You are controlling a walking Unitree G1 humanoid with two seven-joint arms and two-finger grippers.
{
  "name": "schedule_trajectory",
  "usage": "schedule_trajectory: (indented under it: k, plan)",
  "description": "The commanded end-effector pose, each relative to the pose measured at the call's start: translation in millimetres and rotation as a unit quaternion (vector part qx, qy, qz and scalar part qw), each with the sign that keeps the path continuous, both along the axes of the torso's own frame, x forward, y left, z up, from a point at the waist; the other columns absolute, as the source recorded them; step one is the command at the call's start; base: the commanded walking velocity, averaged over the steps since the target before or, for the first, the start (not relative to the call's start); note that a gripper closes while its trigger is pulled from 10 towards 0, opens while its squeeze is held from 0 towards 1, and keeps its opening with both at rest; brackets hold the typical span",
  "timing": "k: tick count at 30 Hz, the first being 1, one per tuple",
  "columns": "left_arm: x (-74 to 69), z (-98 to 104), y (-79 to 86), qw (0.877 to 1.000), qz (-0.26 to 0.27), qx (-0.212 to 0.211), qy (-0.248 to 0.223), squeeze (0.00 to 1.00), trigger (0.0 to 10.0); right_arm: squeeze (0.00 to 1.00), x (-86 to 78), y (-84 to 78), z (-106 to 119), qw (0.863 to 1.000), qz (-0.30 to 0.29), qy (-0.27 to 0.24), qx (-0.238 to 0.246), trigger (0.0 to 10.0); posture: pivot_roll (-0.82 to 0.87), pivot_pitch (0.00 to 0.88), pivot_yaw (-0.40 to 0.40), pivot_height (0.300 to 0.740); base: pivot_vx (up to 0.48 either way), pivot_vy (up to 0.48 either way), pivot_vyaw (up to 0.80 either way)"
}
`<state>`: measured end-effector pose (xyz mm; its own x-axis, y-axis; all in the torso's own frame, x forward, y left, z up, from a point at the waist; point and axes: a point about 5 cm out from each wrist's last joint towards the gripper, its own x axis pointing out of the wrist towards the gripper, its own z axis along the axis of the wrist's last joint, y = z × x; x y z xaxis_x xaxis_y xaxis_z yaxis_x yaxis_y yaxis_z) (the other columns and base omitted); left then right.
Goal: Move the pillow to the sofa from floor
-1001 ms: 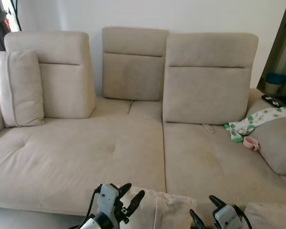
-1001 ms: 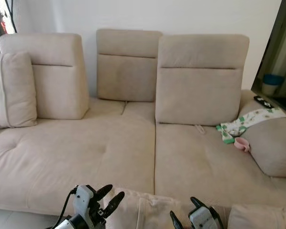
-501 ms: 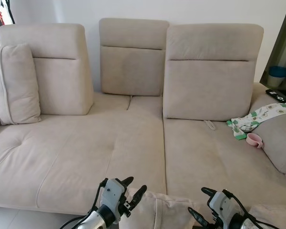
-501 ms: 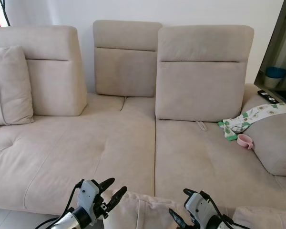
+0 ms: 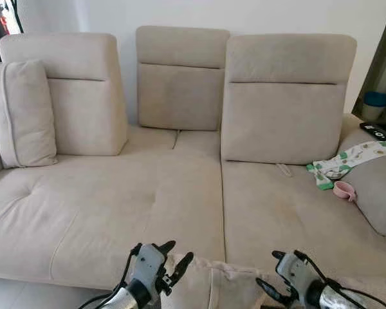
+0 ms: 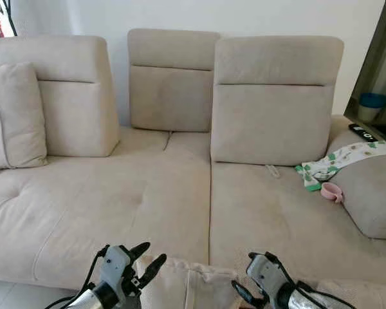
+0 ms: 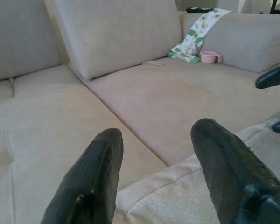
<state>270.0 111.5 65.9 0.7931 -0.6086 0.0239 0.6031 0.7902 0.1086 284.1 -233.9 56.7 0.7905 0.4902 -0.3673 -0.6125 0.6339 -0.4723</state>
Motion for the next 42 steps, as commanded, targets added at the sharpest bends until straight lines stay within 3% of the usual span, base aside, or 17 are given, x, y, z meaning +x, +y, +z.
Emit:
schedule_trajectory:
  k: [1, 7, 12, 21, 23, 24, 25, 26, 27, 30, 31, 32, 33, 34, 35, 36, 42]
  plan:
    - [-1.8, -0.5, 0.5, 1.0, -0.004, 0.016, -0.006, 0.0, 10.0, 0.0, 0.8, 5.8, -6.7, 1.0, 0.001, 0.01, -0.002, 10.0, 0.07, 0.0, 0.025, 0.58, 0.0, 0.0, 0.0]
    - [-2.2, 1.4, 3.0, 1.0, -0.003, 0.019, -0.009, 0.0, 10.0, 0.0, 4.7, 12.8, -14.4, 1.0, -0.007, 0.028, 0.002, 10.0, 0.09, 0.0, 0.033, 0.58, 0.0, 0.0, 0.0]
    - [-4.8, 3.7, 8.5, 1.0, 0.0, 0.026, -0.011, 0.0, 10.0, 0.0, -0.1, 31.6, -33.3, 0.996, 0.007, 0.086, 0.018, 10.0, 0.12, 0.0, 0.037, 0.58, 0.0, 0.0, 0.0]
    - [-4.4, 6.9, 11.6, 0.999, 0.006, 0.034, -0.013, 0.0, 10.0, 0.0, -3.5, 34.7, -43.9, 0.994, -0.013, 0.11, 0.019, 10.0, 0.13, 0.0, 0.04, 0.58, 0.0, 0.0, 0.0]
    - [-5.8, 7.8, 7.1, 0.996, -0.033, 0.079, -0.019, 0.0, 10.0, 0.0, -5.6, 31.4, -47.4, 0.992, -0.025, 0.119, 0.016, 10.0, 0.13, 0.0, 0.039, 0.58, 0.0, 0.0, 0.0]
    - [-5.8, 7.8, 7.1, 0.996, -0.033, 0.079, -0.019, 0.0, 10.0, 0.0, -5.6, 31.4, -47.4, 0.992, -0.025, 0.119, 0.016, 10.0, 0.13, 0.0, 0.039, 0.58, 0.0, 0.0, 0.0]
    - [-7.2, 9.0, 3.7, 0.991, -0.067, 0.115, -0.03, 0.0, 10.0, 0.0, -6.7, 28.4, -48.9, 0.992, -0.036, 0.122, 0.015, 10.0, 0.13, 0.0, 0.039, 0.58, 0.0, 0.0, 0.0]
    - [-7.2, 9.0, 3.7, 0.991, -0.067, 0.115, -0.03, 0.0, 10.0, 0.0, -6.7, 28.4, -48.9, 0.992, -0.036, 0.122, 0.015, 10.0, 0.13, 0.0, 0.039, 0.58, 0.0, 0.0, 0.0]
    - [-7.9, 11.5, -0.6, 0.98, -0.108, 0.158, -0.048, 0.0, 10.0, 0.0, -8.2, 22.9, -51.4, 0.99, -0.056, 0.128, 0.01, 10.0, 0.13, 0.0, 0.038, 0.58, 0.0, 0.0, 0.0]
    - [-7.0, 12.2, -1.5, 0.979, -0.112, 0.162, -0.05, 0.0, 10.0, 0.0, -9.1, 21.0, -53.1, 0.989, -0.063, 0.132, 0.004, 9.9, 0.13, 0.0, 0.039, 0.58, 0.0, 0.0, 0.0]
    - [-6.2, 12.1, -2.1, 0.979, -0.113, 0.162, -0.048, 0.0, 10.0, 0.0, -10.5, 19.7, -55.0, 0.988, -0.067, 0.136, -0.004, 3.3, 0.13, 0.0, 0.039, 0.58, 0.0, 0.0, 0.0]
    - [-6.2, 12.1, -2.1, 0.979, -0.113, 0.162, -0.048, 0.0, 10.0, 0.0, -10.5, 19.7, -55.0, 0.988, -0.067, 0.136, -0.004, 3.3, 0.13, 0.0, 0.039, 0.58, 0.0, 0.0, 0.0]
    - [-5.7, 11.5, -2.6, 0.979, -0.114, 0.163, -0.046, 0.0, 10.0, 0.0, -11.5, 18.8, -56.3, 0.988, -0.069, 0.138, -0.01, 1.6, 0.13, 0.0, 0.039, 0.58, 0.0, 0.0, 0.0]
    - [-5.7, 11.5, -2.6, 0.979, -0.114, 0.163, -0.046, 0.0, 10.0, 0.0, -11.5, 18.8, -56.3, 0.988, -0.069, 0.138, -0.01, 1.6, 0.13, 0.0, 0.039, 0.58, 0.0, 0.0, 0.0]
    - [-5.5, 10.2, -3.8, 0.978, -0.116, 0.167, -0.042, 0.0, 10.0, 0.0, -11.7, 18.0, -56.8, 0.988, -0.073, 0.137, -0.013, 0.0, 0.11, 0.0, 0.043, 0.58, 0.0, 0.0, 0.0]
    - [-5.5, 10.2, -3.8, 0.978, -0.116, 0.167, -0.042, 0.0, 10.0, 0.0, -11.7, 18.0, -56.8, 0.988, -0.073, 0.137, -0.013, 0.0, 0.11, 0.0, 0.043, 0.58, 0.0, 0.0, 0.0]
    - [-0.6, -10.1, -2.1, 0.957, -0.106, 0.267, 0.035, 0.0, 10.0, 0.0, -10.6, 18.5, -55.2, 0.99, -0.068, 0.12, -0.026, 0.0, 0.1, 0.0, 0.04, 0.58, 0.0, 0.0, 0.0]
